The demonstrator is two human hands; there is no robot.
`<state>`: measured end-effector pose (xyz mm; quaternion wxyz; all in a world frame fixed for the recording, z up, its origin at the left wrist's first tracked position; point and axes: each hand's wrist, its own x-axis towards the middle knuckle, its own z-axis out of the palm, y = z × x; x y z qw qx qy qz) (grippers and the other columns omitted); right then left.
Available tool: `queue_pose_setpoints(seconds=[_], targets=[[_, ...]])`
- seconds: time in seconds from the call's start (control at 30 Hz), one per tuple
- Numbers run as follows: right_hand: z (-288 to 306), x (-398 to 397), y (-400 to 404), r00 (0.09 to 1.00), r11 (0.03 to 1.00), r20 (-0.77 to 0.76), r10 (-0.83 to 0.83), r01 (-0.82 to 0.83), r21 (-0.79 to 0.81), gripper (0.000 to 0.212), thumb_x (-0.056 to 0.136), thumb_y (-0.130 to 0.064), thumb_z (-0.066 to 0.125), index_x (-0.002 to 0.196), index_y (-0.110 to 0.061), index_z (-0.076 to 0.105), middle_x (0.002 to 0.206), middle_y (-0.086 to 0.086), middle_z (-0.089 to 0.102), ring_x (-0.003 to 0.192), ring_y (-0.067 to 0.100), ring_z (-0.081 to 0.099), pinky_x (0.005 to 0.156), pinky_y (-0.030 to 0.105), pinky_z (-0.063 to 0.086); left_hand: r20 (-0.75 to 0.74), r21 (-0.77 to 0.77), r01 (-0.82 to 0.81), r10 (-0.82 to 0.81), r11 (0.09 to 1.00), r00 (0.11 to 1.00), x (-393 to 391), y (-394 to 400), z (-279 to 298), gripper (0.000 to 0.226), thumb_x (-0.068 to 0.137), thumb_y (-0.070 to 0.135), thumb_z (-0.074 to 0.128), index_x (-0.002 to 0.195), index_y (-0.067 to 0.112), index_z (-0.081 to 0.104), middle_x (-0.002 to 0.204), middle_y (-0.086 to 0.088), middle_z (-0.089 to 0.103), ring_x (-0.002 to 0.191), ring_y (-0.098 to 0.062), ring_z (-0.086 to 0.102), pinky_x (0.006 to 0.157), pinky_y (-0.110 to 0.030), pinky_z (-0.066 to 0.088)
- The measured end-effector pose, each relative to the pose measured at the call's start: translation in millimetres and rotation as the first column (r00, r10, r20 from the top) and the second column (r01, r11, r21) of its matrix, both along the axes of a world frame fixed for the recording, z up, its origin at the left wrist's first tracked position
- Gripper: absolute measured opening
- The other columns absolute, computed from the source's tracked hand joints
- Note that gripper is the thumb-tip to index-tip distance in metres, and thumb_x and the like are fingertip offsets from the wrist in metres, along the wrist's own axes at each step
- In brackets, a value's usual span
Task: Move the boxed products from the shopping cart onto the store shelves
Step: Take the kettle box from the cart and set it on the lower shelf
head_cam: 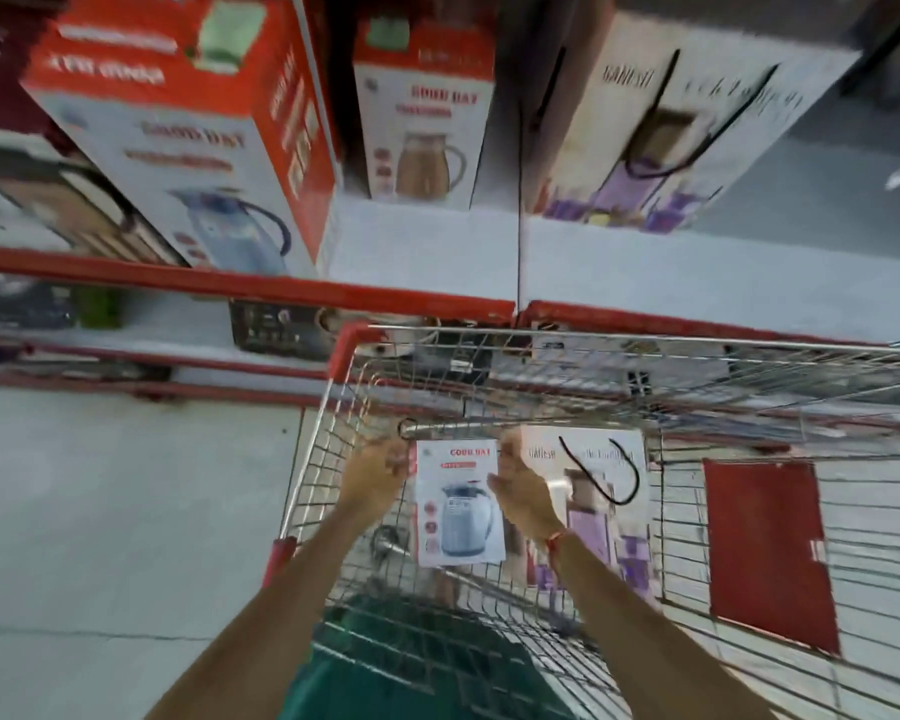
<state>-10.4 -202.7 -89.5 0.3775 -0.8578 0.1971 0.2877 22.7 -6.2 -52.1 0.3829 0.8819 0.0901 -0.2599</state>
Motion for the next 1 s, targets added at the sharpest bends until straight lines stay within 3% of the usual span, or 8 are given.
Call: queue_pose_setpoints(seconds=[0.13, 0.27, 0.37, 0.47, 0.7, 0.83, 0.93, 1.0], targets=[[-74.3, -16.5, -4.7, 0.994, 0.981, -0.026, -0.109, 0.112, 0.161, 0.078, 0.085, -0.002, 0.058, 0.149, -0.025, 0.02, 0.156, 0.005, 0.029, 0.13, 0.028, 0.048, 0.098, 0.04, 0.052, -0.239, 0.021, -0.123, 0.125, 0.992, 0.963, -22.0, -9.9, -60.6, 0.043, 0.088, 0.016, 0.059, 0.129, 0.004, 0.051, 0.127, -0.016, 0.061, 0.107, -0.028, 0.064, 0.086, -0.032, 0.052], [-90.0, -17.3, 2.0, 0.955, 0.946, -0.135, -0.264, 0.284, 0.155, 0.035, 0.082, 0.0, 0.059, 0.104, -0.028, 0.057, 0.12, 0.012, 0.062, 0.11, 0.032, 0.061, 0.09, 0.049, 0.055, -0.44, -0.049, -0.107, 0.075, 0.993, 0.895, -31.2, -22.4, -85.5, 0.041, 0.09, 0.02, 0.058, 0.127, 0.003, 0.05, 0.126, -0.015, 0.061, 0.106, -0.029, 0.064, 0.071, -0.025, 0.052], [-76.4, -18.8, -2.6, 0.964, 0.972, -0.19, -0.188, 0.21, 0.102, 0.026, 0.088, -0.016, 0.06, 0.114, -0.011, 0.058, 0.103, 0.003, 0.063, 0.092, 0.025, 0.065, 0.075, 0.039, 0.057, -0.447, -0.082, -0.127, 0.078, 0.989, 0.891, -40.3, -20.0, -85.1, 0.043, 0.088, 0.014, 0.06, 0.129, 0.009, 0.049, 0.123, -0.014, 0.065, 0.1, -0.027, 0.068, 0.075, -0.037, 0.06], [-47.7, -25.8, -8.0, 0.971, 0.98, -0.194, -0.14, 0.163, 0.109, 0.035, 0.088, -0.016, 0.06, 0.123, -0.014, 0.055, 0.111, 0.004, 0.068, 0.089, 0.021, 0.066, 0.072, 0.033, 0.06, -0.415, -0.098, -0.153, 0.099, 0.983, 0.904, -47.3, -14.4, -56.6, 0.052, 0.083, 0.005, 0.063, 0.132, 0.012, 0.047, 0.127, -0.012, 0.062, 0.106, -0.029, 0.065, 0.081, -0.048, 0.058], [81.8, -49.3, -8.2, 0.971, 0.948, -0.046, -0.235, 0.239, 0.21, 0.043, 0.089, -0.01, 0.06, 0.129, -0.019, 0.048, 0.121, 0.003, 0.063, 0.099, 0.022, 0.063, 0.089, 0.047, 0.055, -0.229, -0.217, -0.282, 0.232, 0.935, 0.945, -72.3, -3.5, 54.0, 0.061, 0.081, 0.009, 0.068, 0.136, 0.016, 0.045, 0.123, -0.006, 0.064, 0.088, -0.015, 0.064, 0.065, -0.031, 0.059], [169.3, -68.5, -7.4, 0.969, 0.967, 0.176, -0.175, 0.135, 0.218, 0.046, 0.091, -0.016, 0.062, 0.134, -0.027, 0.05, 0.122, -0.012, 0.059, 0.094, -0.004, 0.061, 0.078, 0.023, 0.057, -0.053, -0.292, -0.311, 0.31, 0.904, 0.949, -93.8, 2.7, 130.5, 0.06, 0.08, 0.018, 0.07, 0.134, 0.025, 0.046, 0.115, 0.01, 0.059, 0.105, -0.015, 0.059, 0.084, -0.043, 0.054], [215.7, -79.5, -4.8, 0.935, 0.975, 0.322, -0.148, 0.084, 0.204, 0.048, 0.091, -0.014, 0.061, 0.134, -0.032, 0.049, 0.122, -0.018, 0.059, 0.085, -0.025, 0.057, 0.062, 0.001, 0.048, 0.009, -0.367, -0.333, 0.361, 0.869, 0.932, -103.9, 7.5, 172.5, 0.06, 0.077, 0.015, 0.071, 0.132, 0.03, 0.05, 0.113, 0.015, 0.065, 0.109, -0.017, 0.06, 0.082, -0.048, 0.056], [239.1, -85.4, -1.5, 0.913, 0.972, 0.375, -0.162, 0.082, 0.22, 0.052, 0.091, -0.013, 0.063, 0.135, -0.036, 0.048, 0.121, -0.021, 0.059, 0.086, -0.029, 0.054, 0.06, -0.004, 0.044, 0.011, -0.446, -0.342, 0.387, 0.827, 0.922, -105.5, 11.9, 194.7, 0.06, 0.077, 0.01, 0.071, 0.129, 0.033, 0.052, 0.093, 0.033, 0.067, 0.104, -0.013, 0.063, 0.074, -0.042, 0.057]])
